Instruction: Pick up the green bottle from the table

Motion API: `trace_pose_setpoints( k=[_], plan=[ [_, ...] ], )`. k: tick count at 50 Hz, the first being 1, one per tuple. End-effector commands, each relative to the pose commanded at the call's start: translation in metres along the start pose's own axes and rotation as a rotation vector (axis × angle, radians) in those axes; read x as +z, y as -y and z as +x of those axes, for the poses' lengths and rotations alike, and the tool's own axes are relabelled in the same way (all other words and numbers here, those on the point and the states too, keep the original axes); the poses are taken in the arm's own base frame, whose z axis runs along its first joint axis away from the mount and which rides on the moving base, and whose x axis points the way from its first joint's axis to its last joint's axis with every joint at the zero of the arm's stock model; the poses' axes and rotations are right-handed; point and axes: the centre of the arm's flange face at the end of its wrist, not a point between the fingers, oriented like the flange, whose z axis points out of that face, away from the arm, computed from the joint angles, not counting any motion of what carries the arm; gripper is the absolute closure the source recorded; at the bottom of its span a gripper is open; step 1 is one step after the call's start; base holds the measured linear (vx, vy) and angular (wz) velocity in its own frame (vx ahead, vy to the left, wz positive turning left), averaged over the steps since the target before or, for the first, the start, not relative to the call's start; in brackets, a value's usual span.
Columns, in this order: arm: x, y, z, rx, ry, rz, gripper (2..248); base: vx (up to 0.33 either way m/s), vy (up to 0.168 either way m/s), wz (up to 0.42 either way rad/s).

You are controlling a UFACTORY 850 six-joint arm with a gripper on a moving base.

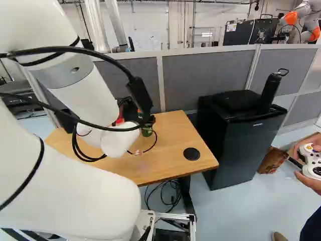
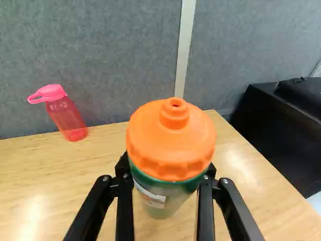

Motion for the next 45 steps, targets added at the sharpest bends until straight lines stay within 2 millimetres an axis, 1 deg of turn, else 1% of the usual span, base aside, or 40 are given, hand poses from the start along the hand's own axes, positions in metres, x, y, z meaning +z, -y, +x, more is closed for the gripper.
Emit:
trace_pose_setpoints(
  k=[12,45],
  plan=[
    [-0.0027,-0.0020,-0.0046,0.008,0.002,-0.012,137,0.000,0.000,0.000],
    [-0.0027,-0.0021,-0.0048,0.008,0.002,-0.013,137,0.000,0.000,0.000]
  ],
)
